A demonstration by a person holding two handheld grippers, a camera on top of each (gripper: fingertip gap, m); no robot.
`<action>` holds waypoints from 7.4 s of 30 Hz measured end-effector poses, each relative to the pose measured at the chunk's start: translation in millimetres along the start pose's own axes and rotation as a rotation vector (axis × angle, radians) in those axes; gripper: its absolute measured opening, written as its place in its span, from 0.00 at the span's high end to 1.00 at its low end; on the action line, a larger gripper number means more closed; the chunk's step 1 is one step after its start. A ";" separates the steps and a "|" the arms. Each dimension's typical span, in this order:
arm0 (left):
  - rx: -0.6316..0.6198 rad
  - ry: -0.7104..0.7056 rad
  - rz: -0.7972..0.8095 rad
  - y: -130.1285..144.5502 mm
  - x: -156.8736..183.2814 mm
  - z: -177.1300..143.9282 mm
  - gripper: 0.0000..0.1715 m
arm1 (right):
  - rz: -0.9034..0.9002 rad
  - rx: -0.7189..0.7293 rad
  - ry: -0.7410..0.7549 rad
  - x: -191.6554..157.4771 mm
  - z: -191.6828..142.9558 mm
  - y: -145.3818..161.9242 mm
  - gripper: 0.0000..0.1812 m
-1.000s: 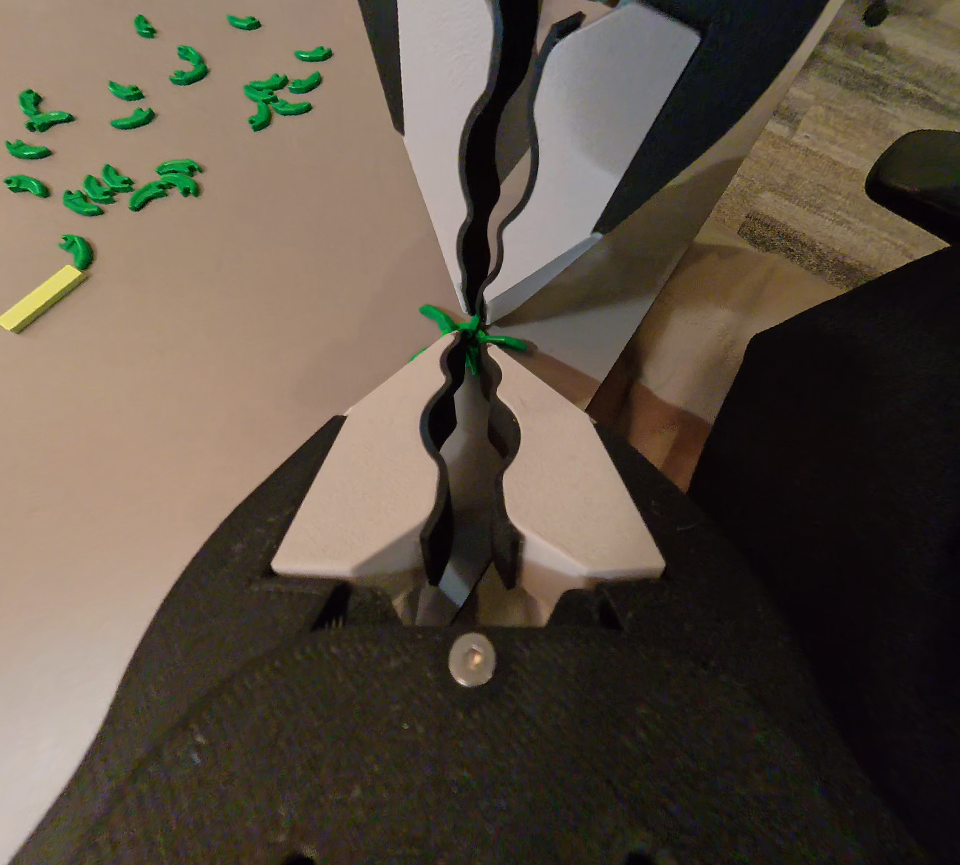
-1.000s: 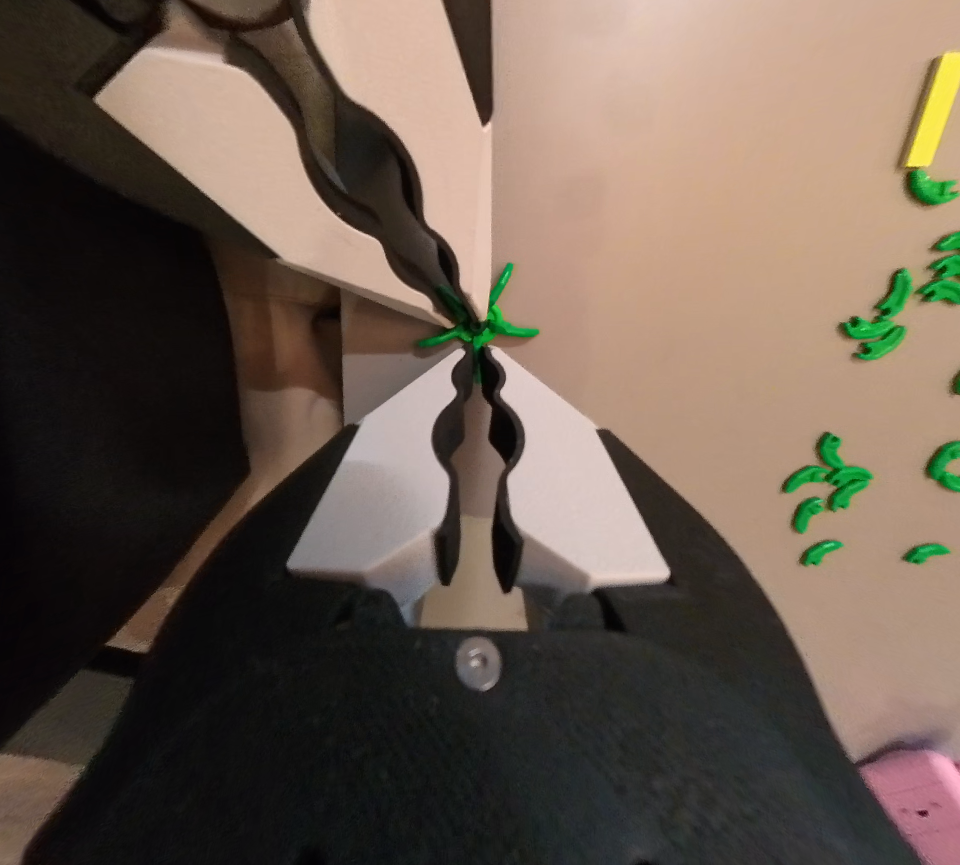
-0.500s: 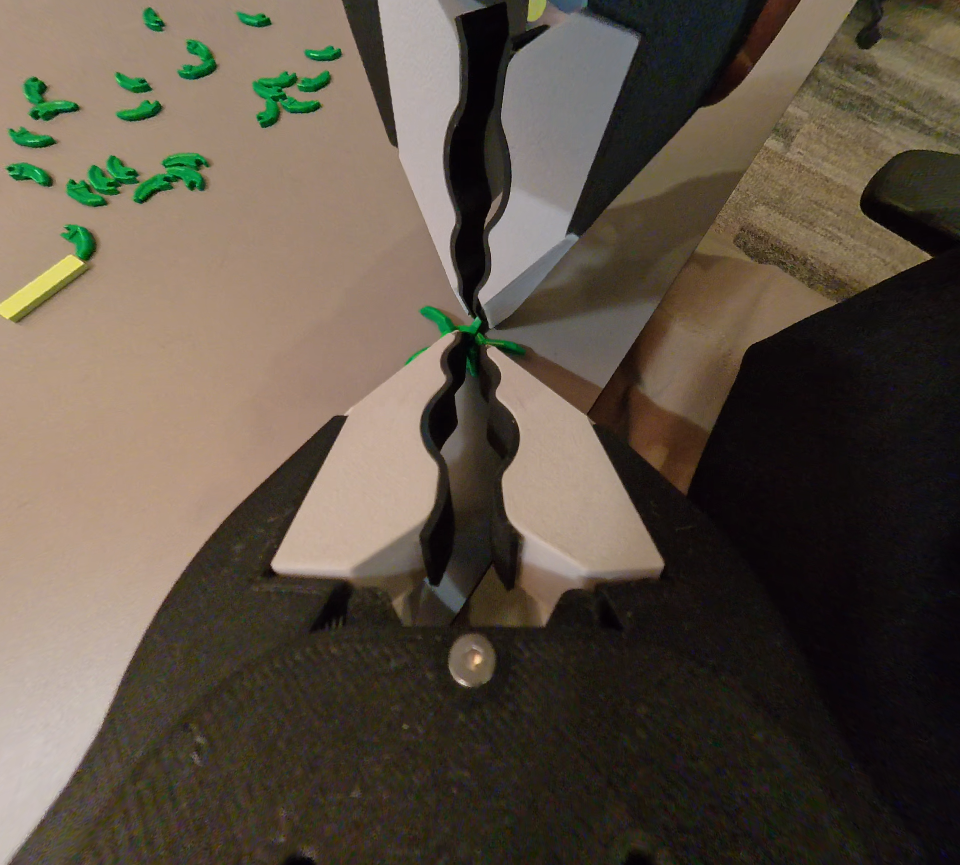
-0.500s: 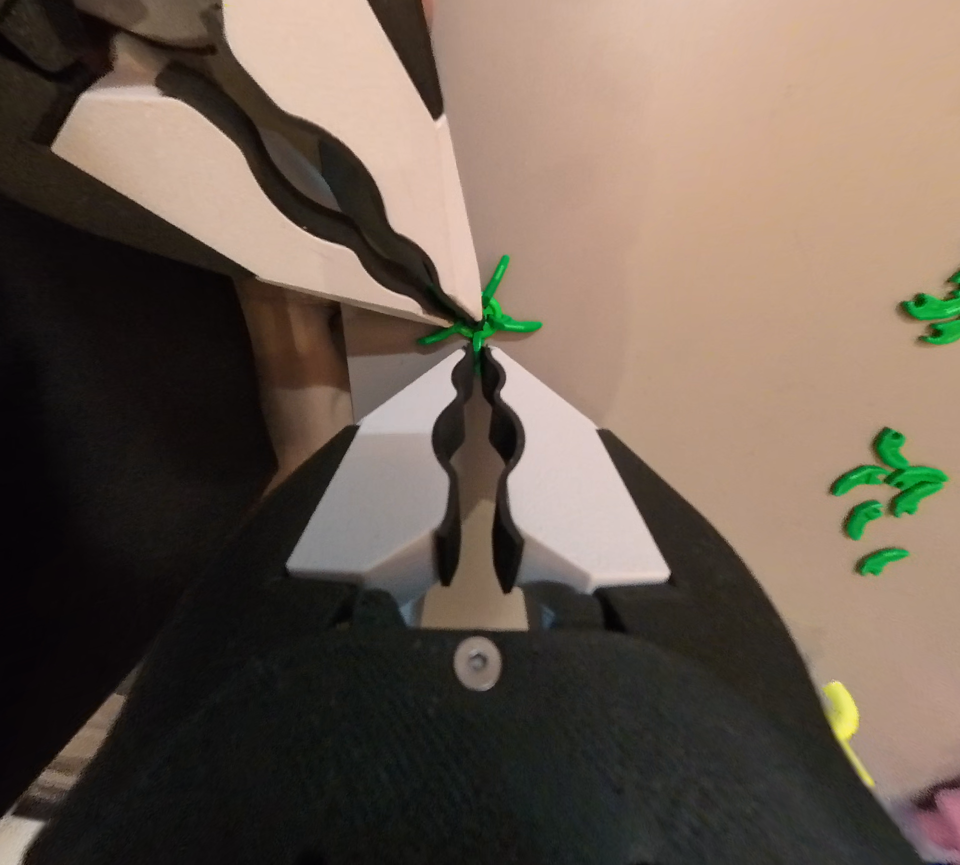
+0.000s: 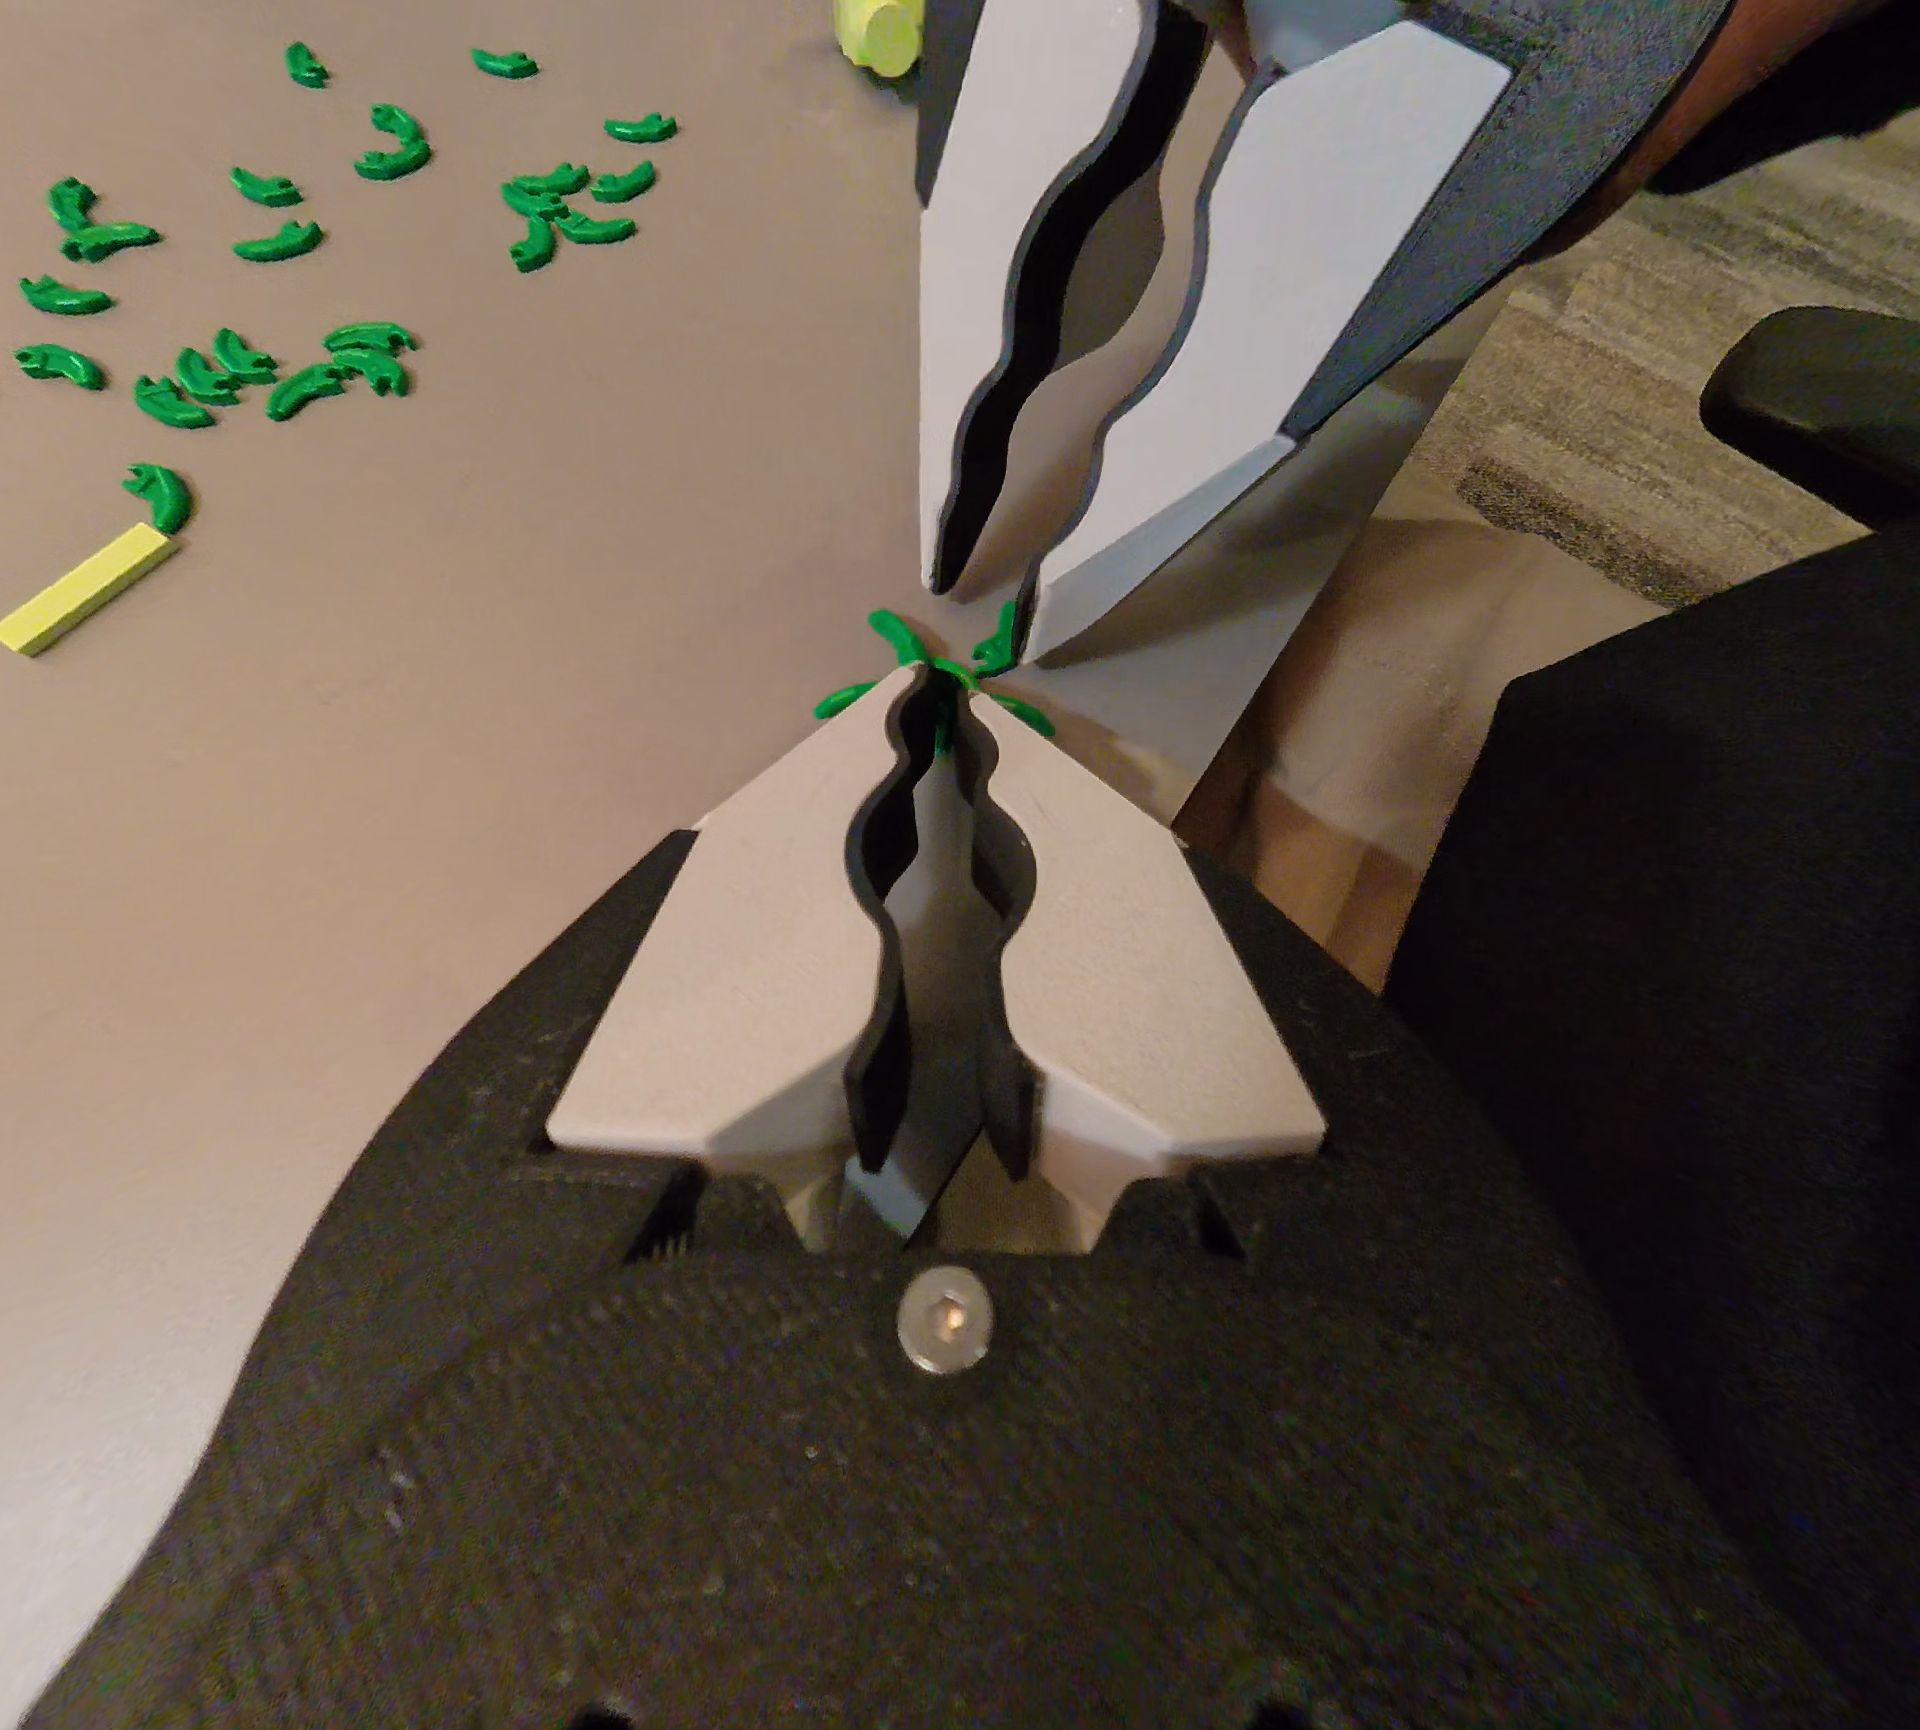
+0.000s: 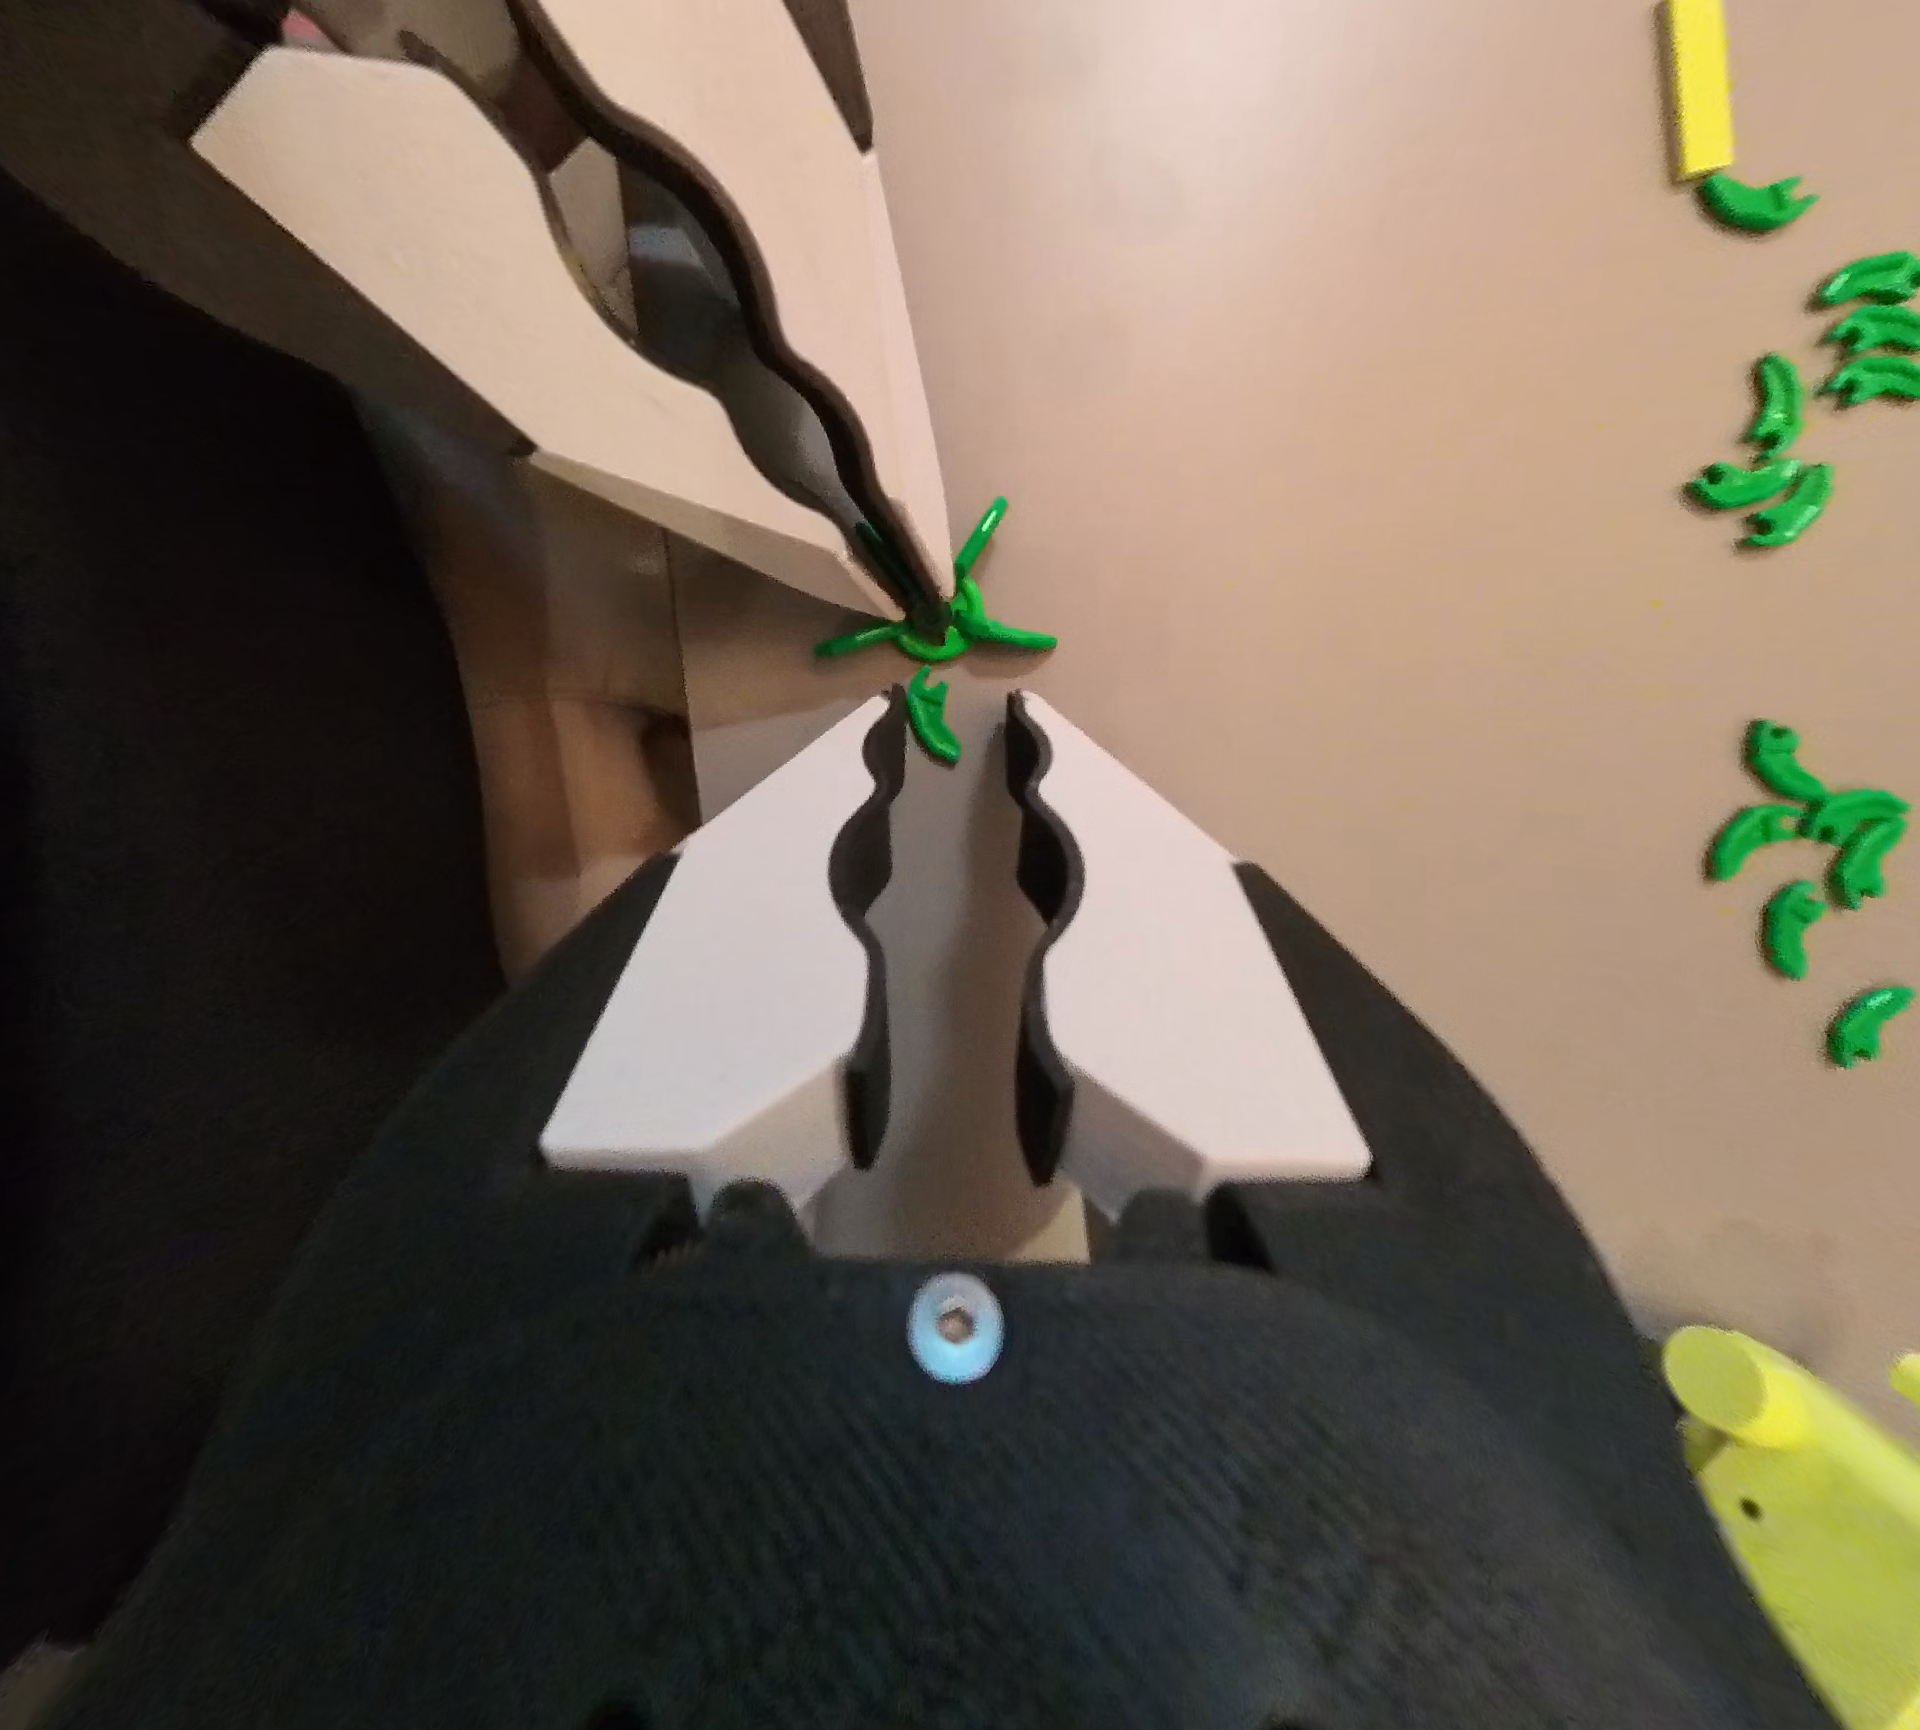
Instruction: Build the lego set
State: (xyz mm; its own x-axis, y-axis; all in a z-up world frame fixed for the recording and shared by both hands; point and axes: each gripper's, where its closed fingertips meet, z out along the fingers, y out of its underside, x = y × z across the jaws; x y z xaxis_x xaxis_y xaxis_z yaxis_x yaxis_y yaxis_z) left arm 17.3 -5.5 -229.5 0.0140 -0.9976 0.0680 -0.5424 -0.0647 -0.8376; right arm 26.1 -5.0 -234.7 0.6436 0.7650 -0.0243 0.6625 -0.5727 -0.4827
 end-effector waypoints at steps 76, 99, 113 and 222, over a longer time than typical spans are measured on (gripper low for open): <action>0.479 0.674 -0.406 -67.4 37.7 -66.7 1.00 | 0.383 0.730 -0.485 -44.3 -82.1 -51.4 0.99; 0.467 0.713 -0.466 -66.7 38.2 -66.2 1.00 | 0.385 0.751 -0.485 -44.0 -79.6 -57.1 0.99; 0.154 0.158 -0.084 -16.7 4.1 -20.6 0.85 | 0.148 0.255 -0.048 -1.9 -15.9 -9.6 0.99; 0.432 0.501 -0.479 -58.0 25.0 -39.5 0.80 | 0.095 0.730 0.373 -6.5 -64.8 -25.1 0.99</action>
State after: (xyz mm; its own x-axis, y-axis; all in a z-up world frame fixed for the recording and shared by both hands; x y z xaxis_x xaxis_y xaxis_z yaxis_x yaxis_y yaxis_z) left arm 15.9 -25.7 -157.8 -0.2710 -0.7359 0.6206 -0.1994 -0.5878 -0.7841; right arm 30.2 -14.7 -165.7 0.8545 0.5013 0.1359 0.2653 -0.1962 -0.9440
